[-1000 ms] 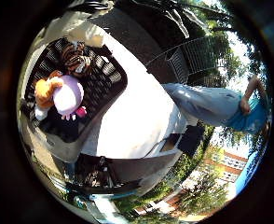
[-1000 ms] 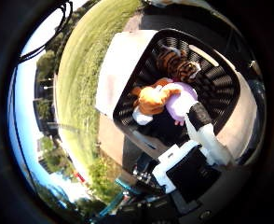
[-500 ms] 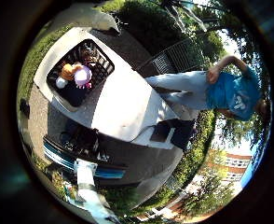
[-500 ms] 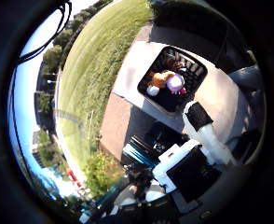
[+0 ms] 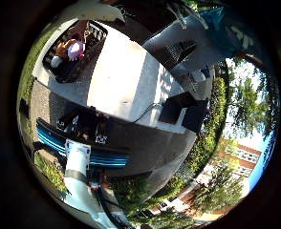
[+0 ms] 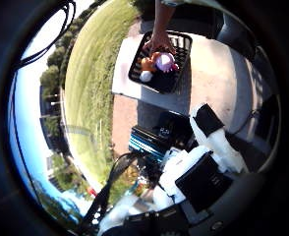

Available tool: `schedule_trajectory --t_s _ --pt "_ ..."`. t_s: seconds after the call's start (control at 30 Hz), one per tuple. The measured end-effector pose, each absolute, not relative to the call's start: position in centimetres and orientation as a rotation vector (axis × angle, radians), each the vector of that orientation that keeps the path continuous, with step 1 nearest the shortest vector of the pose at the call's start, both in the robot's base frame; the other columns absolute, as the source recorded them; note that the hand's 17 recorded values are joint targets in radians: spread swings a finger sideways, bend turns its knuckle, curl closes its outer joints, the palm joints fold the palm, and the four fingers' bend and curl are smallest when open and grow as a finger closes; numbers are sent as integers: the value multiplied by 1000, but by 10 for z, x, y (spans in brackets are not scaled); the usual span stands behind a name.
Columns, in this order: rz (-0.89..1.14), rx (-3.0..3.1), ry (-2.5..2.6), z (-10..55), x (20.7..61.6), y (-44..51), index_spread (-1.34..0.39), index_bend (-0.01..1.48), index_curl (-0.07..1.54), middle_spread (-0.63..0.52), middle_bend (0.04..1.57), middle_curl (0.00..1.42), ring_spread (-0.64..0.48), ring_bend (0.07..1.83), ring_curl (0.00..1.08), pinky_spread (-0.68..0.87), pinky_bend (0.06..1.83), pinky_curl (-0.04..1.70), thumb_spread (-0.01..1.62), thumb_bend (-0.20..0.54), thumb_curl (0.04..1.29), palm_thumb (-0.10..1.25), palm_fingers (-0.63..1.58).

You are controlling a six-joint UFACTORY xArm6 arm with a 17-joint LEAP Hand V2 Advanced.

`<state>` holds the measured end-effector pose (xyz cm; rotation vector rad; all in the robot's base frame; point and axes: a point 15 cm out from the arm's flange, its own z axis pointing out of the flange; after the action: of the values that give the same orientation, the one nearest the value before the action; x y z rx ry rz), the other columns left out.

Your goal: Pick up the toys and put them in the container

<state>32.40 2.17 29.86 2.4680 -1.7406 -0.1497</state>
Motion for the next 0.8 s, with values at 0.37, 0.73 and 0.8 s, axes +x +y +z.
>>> schedule_trajectory --t_s 0.37,0.73,0.8 --pt "-343 2444 -1746 254 304 37 -305 265 344 124 150 274 295 278 303 426 484 229 1220 -19 418 748 36" --pt "-441 2528 -1589 235 282 64 -269 276 353 124 147 267 296 233 307 420 441 230 1234 -23 382 754 33" --pt "-448 2539 -1558 232 277 68 -267 276 354 124 146 266 296 229 308 420 438 232 1234 -22 377 753 34"
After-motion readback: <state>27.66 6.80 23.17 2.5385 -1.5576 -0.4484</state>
